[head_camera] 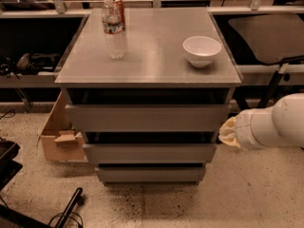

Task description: Close top drawer

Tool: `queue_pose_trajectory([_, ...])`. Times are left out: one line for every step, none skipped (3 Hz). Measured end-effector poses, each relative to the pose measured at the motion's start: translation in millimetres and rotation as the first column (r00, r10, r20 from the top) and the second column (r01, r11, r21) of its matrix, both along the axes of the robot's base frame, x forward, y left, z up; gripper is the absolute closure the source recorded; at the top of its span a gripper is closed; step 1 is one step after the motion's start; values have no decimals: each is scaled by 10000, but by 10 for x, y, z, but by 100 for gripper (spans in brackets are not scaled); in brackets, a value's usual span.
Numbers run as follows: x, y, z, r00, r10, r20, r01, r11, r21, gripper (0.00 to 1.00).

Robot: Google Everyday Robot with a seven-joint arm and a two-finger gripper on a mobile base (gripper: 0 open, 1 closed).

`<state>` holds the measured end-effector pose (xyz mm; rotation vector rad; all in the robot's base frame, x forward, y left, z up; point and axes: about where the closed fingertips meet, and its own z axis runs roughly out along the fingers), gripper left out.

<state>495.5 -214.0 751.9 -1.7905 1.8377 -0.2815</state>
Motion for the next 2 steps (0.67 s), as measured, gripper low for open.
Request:
queue_pose_trajectory([-57,-386,395,9990,-414,-173,399,9962,-770,100])
queue_pose_trajectory([133,-757,860,9958,-838,-379,775,9864,-1447,100])
